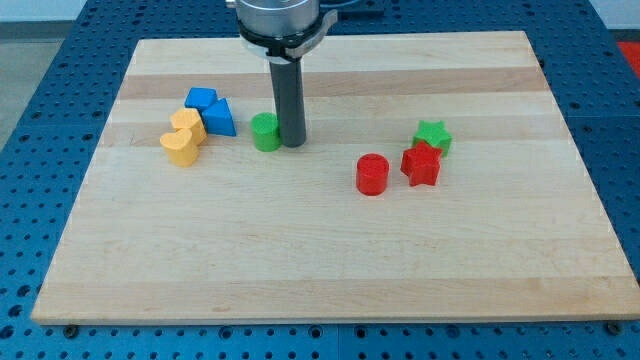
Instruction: Move the green circle diagonal to the blue triangle
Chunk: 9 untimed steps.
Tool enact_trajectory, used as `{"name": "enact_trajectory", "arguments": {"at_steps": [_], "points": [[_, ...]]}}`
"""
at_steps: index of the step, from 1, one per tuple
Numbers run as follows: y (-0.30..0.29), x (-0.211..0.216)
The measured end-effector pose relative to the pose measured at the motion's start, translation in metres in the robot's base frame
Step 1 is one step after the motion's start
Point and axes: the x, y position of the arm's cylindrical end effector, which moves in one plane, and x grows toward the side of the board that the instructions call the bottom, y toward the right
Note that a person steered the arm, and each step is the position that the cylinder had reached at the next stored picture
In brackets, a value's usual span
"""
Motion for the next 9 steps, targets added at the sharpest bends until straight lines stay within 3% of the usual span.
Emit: {"name": "enact_trajectory", "arguments": {"at_steps": [5,9], "points": [[-0.027,0.001],[-0.012,0.014]]}}
